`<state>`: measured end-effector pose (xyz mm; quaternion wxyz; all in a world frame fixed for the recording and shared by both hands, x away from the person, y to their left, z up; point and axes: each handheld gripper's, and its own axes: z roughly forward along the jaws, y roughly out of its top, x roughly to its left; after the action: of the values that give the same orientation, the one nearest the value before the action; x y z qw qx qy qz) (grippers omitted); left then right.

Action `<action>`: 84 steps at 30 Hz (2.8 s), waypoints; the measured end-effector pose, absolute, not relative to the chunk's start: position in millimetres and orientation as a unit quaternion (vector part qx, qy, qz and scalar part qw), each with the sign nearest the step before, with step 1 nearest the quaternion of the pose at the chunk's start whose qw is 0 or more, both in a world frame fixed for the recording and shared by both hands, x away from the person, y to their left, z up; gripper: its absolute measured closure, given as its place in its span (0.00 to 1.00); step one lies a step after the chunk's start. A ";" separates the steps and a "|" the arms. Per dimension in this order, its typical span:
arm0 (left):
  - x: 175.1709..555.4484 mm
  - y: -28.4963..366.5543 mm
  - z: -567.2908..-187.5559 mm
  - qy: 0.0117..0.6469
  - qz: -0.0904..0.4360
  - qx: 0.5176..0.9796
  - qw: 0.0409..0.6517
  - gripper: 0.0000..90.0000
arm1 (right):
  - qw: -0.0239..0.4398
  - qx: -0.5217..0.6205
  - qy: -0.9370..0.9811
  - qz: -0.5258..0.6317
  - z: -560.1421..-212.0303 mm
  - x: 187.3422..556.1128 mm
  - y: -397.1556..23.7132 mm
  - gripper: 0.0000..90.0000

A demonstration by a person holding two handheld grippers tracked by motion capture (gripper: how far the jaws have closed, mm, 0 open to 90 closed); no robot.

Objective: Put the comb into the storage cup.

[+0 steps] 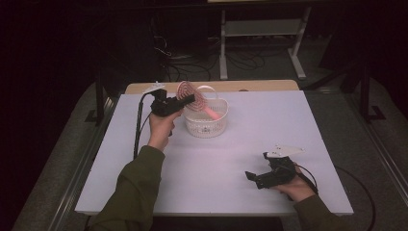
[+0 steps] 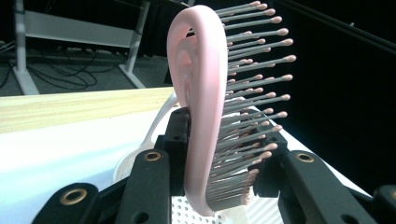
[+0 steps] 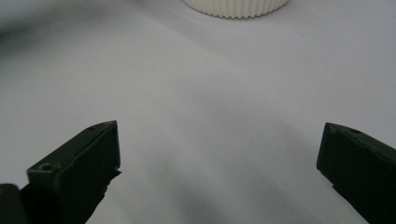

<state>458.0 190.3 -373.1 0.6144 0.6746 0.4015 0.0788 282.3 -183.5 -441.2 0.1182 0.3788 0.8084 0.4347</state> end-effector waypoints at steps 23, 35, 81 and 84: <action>455.7 188.0 -383.4 0.402 0.076 0.680 0.608 0.71 | 0.119 0.374 0.813 0.429 -442.4 282.4 -182.5 0.00; 455.7 196.6 -389.6 0.413 0.076 0.680 0.601 0.69 | 0.120 0.372 0.816 0.425 -443.3 282.5 -182.0 0.00; 452.1 197.3 -396.2 0.405 0.099 0.693 0.588 0.50 | 0.117 0.369 0.819 0.423 -444.0 282.3 -181.0 0.00; 451.5 196.5 -396.0 0.402 0.100 0.695 0.588 0.47 | 0.117 0.368 0.819 0.424 -444.0 282.3 -180.9 0.00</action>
<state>451.5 196.5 -396.0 0.5876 0.6949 0.4023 0.0999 282.3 -180.9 -444.0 0.1169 0.3684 0.8193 0.4236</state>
